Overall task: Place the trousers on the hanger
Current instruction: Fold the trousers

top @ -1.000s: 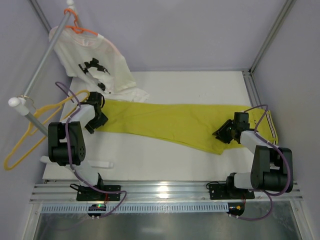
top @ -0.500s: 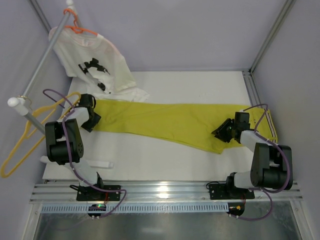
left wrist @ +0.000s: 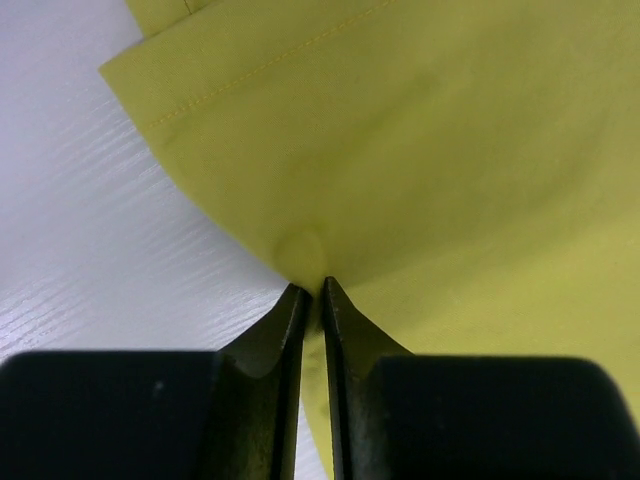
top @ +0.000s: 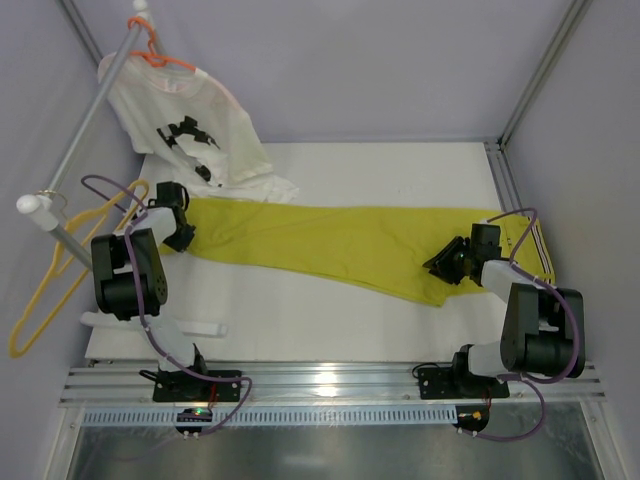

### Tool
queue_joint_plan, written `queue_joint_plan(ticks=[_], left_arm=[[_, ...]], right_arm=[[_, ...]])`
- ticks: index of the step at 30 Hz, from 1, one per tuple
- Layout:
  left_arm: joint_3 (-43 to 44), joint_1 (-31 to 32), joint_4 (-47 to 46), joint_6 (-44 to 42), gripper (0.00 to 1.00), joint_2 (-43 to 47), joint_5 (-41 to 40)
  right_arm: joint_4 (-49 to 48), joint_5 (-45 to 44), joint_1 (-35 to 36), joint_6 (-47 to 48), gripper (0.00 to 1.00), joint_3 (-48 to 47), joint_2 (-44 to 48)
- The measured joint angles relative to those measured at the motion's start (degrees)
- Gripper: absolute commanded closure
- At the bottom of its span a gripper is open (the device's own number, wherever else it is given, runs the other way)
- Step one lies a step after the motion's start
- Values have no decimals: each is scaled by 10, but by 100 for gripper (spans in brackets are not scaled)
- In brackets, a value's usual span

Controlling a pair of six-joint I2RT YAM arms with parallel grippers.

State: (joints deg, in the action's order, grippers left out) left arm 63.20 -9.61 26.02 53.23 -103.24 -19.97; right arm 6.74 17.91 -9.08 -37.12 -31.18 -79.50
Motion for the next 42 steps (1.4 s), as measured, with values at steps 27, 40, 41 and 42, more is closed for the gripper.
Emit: queue_joint_plan(ticks=[27,40,41,42], left_arm=[[48,-7,83,7,91,-24,-47],[70,-7,118,14,99,-35,-58],[75,-7,124,16,100,-40,-60],[80,-7,129,17,99,-43,-60]], right_arm=[[-3,25,-17,0,66,-4,-13],[-4,39,-27,0,66,-5,-19],[-4,40,-28,0,66,-5,-20],[-4,41,-28,-1,66,-5,-21]])
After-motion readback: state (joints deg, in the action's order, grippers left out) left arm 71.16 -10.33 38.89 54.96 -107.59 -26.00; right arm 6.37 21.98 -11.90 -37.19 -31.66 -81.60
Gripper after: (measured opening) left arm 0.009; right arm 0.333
